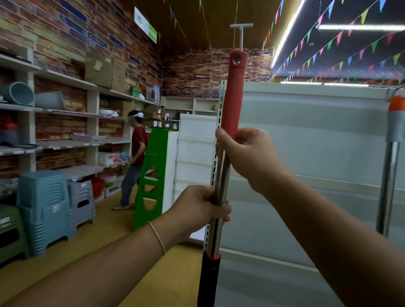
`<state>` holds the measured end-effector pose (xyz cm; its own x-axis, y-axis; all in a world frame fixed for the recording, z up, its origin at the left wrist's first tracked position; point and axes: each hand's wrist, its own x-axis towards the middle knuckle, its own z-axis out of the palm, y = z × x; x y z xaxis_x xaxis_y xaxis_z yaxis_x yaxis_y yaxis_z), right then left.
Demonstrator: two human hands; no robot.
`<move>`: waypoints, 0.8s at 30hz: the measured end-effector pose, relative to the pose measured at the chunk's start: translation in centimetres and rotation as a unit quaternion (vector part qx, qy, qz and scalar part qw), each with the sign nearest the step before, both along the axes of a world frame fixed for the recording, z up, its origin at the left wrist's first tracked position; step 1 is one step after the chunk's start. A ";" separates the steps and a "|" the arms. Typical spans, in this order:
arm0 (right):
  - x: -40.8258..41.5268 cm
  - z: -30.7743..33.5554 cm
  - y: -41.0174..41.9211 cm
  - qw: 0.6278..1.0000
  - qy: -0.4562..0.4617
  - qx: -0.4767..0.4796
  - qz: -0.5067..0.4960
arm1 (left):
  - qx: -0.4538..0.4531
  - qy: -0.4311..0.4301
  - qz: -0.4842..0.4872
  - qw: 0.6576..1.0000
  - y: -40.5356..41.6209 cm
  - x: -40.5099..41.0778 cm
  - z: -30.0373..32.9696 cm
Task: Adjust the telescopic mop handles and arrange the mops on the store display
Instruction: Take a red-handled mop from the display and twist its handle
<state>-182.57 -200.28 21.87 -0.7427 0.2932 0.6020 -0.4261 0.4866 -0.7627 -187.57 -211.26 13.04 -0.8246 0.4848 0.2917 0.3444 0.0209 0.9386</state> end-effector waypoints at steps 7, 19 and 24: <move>-0.6 1.1 0.2 1.000 0.017 0.008 -0.022 | 0.038 0.015 -0.037 0.999 0.0 -0.6 4.1; -0.4 3.0 0.3 0.998 0.032 0.023 -0.041 | 0.033 0.067 -0.024 0.997 1.5 -1.1 5.0; -1.0 3.5 0.2 0.997 0.049 0.027 -0.049 | 0.038 0.078 -0.026 0.996 1.5 -1.8 5.4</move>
